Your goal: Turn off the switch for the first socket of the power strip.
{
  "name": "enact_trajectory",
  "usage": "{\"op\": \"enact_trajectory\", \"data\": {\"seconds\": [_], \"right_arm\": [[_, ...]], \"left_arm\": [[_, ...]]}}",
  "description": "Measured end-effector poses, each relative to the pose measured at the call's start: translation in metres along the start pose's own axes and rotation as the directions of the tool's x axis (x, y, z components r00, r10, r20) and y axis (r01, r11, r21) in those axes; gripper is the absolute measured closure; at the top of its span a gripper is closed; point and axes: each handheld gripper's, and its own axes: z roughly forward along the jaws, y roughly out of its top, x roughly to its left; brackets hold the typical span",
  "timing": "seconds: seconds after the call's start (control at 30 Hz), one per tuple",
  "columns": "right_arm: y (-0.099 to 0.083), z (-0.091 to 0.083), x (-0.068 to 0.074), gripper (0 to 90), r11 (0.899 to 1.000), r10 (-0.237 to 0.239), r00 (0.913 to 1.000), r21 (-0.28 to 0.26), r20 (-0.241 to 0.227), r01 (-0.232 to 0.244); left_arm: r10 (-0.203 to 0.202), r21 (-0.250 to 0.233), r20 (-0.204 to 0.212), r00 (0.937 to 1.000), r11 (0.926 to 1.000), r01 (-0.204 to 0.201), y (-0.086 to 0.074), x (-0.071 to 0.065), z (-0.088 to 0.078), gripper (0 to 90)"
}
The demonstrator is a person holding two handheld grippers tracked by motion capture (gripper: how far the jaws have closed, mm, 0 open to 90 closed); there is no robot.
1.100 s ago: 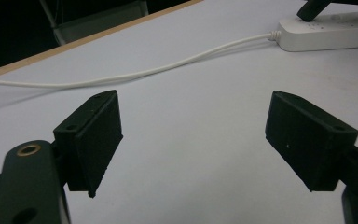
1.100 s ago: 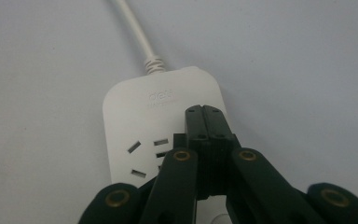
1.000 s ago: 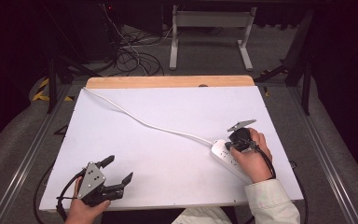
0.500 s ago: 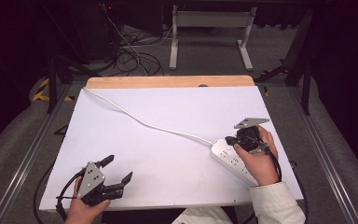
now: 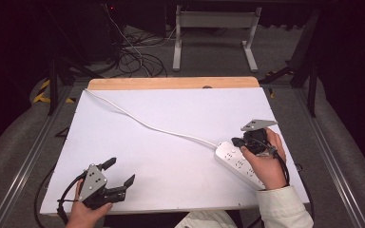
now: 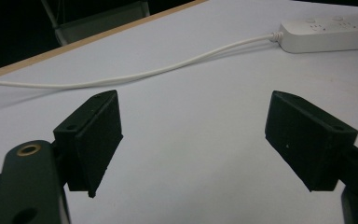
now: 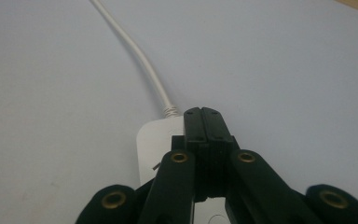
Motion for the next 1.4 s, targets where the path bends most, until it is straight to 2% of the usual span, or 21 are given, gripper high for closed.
{"op": "enact_trajectory", "data": {"seconds": [0.03,0.13,0.17,0.2,0.37,0.57,0.8,0.87,0.93,0.97,1.0,1.03,1.1,1.13,1.2,1.23,1.27,1.3,1.33,1.37,1.4], "right_arm": [[0.001,-0.002,0.000,83.3,1.000,0.006,1.0000,-0.015,-0.001,-0.006],[0.001,-0.005,0.000,78.7,0.999,0.015,0.9999,-0.029,-0.006,-0.015],[0.001,-0.008,0.000,70.2,0.998,0.026,0.9996,-0.049,-0.015,-0.026],[0.001,-0.008,0.000,70.2,0.998,0.026,0.9996,-0.049,-0.015,-0.026],[0.003,-0.018,0.006,50.3,0.994,0.037,0.9981,-0.102,-0.050,-0.042],[0.005,-0.026,0.012,46.2,0.991,0.020,0.9977,-0.127,-0.065,-0.028],[0.005,-0.028,0.013,42.6,0.990,0.015,0.9965,-0.139,-0.082,-0.026],[0.003,-0.028,0.013,40.0,0.986,0.013,0.9956,-0.163,-0.092,-0.028],[-0.001,-0.030,0.014,34.1,0.972,0.008,0.9940,-0.231,-0.109,-0.033],[-0.001,-0.030,0.014,34.1,0.972,0.008,0.9940,-0.231,-0.109,-0.033],[-0.003,-0.031,0.017,31.5,0.962,-0.005,0.9916,-0.272,-0.129,-0.031],[-0.003,-0.031,0.017,31.5,0.962,-0.005,0.9916,-0.272,-0.129,-0.031],[-0.007,-0.034,0.023,29.7,0.949,-0.024,0.9868,-0.313,-0.160,-0.028],[-0.007,-0.034,0.023,29.7,0.949,-0.024,0.9868,-0.313,-0.160,-0.028],[-0.008,-0.036,0.026,28.7,0.941,-0.037,0.9840,-0.339,-0.174,-0.025],[-0.010,-0.037,0.030,28.7,0.931,-0.055,0.9790,-0.365,-0.196,-0.021],[-0.010,-0.037,0.030,28.7,0.931,-0.055,0.9790,-0.365,-0.196,-0.021],[-0.012,-0.037,0.033,28.8,0.919,-0.077,0.9728,-0.393,-0.218,-0.016],[-0.014,-0.036,0.034,28.8,0.914,-0.084,0.9682,-0.405,-0.236,-0.019],[-0.014,-0.036,0.034,28.8,0.914,-0.084,0.9682,-0.405,-0.236,-0.019],[-0.017,-0.034,0.036,28.9,0.903,-0.096,0.9623,-0.430,-0.254,-0.023]], "left_arm": [[-0.001,0.000,0.000,1.0000,1.0000,0.001,0.000,0.000,0.000,19.0],[-0.008,-0.002,0.002,1.0000,1.0000,0.008,0.000,0.000,0.000,18.9],[-0.004,-0.002,0.001,1.0000,1.0000,0.004,0.000,0.000,0.000,19.0],[-0.014,-0.004,0.001,0.9999,0.9999,0.014,0.000,0.000,0.000,19.0],[-0.014,-0.006,0.002,0.9999,0.9999,0.014,0.000,0.000,0.000,19.0],[-0.005,-0.006,0.002,1.0000,1.0000,0.005,0.000,0.000,0.000,19.0],[-0.013,-0.006,0.003,0.9999,0.9999,0.013,0.000,0.000,-0.001,19.0],[-0.012,-0.006,0.002,0.9999,0.9999,0.012,0.000,0.000,-0.001,19.0],[-0.013,-0.005,0.001,0.9999,0.9999,0.013,0.000,0.000,-0.001,19.0],[-0.013,-0.006,0.002,0.9999,0.9999,0.013,0.000,0.000,-0.001,19.0],[-0.006,-0.005,0.000,1.0000,1.0000,0.006,0.000,0.000,-0.001,19.0],[-0.005,-0.005,0.000,1.0000,1.0000,0.005,0.000,0.000,-0.001,19.0],[-0.005,-0.006,0.001,1.0000,1.0000,0.005,0.000,0.000,-0.001,19.0],[-0.003,-0.005,0.000,1.0000,1.0000,0.003,0.000,0.000,-0.001,19.0],[-0.008,-0.006,0.001,1.0000,1.0000,0.008,0.000,0.000,-0.001,19.0],[-0.008,-0.008,0.002,1.0000,0.9999,0.008,0.000,0.000,-0.002,19.0],[-0.007,-0.007,0.002,1.0000,0.9999,0.007,0.000,0.000,-0.002,19.0],[-0.009,-0.006,0.005,0.9999,0.9999,0.009,0.001,0.000,-0.002,19.0],[-0.009,-0.006,0.005,0.9999,0.9999,0.009,0.001,0.000,-0.002,19.0],[-0.011,-0.004,0.007,0.9999,0.9999,0.011,0.001,0.000,-0.002,19.0],[-0.017,-0.003,0.010,0.9998,0.9998,0.017,0.000,0.000,-0.001,19.0]]}}
